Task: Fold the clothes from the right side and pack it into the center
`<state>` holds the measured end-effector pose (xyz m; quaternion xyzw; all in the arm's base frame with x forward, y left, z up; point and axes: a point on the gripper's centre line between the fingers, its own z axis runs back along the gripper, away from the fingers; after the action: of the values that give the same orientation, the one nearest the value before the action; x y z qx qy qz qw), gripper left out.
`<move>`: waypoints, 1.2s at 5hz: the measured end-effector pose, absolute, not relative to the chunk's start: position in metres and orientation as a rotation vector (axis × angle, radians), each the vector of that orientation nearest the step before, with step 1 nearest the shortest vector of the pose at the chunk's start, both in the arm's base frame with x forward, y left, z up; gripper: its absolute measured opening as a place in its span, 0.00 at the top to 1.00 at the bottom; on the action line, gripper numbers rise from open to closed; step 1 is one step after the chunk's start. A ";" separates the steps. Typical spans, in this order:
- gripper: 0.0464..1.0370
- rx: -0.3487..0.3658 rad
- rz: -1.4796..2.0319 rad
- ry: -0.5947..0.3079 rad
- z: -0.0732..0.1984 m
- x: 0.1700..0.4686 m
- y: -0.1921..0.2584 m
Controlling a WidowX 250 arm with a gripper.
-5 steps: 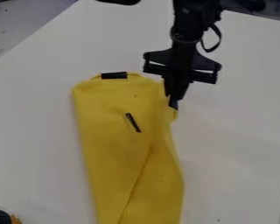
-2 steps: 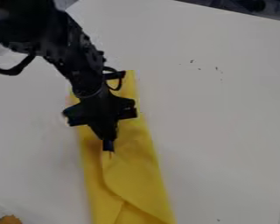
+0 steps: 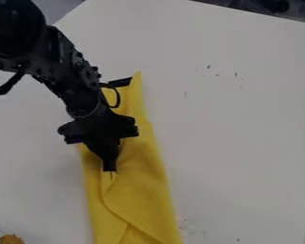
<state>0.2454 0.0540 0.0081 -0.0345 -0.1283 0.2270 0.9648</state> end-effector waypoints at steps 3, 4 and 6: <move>0.03 0.066 0.438 -0.214 0.031 0.233 0.083; 0.03 0.112 0.431 -0.183 0.036 0.228 0.098; 0.04 0.106 0.401 -0.180 0.047 0.240 0.095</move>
<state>0.2397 0.0946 0.0466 0.0527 -0.0894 0.1986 0.9746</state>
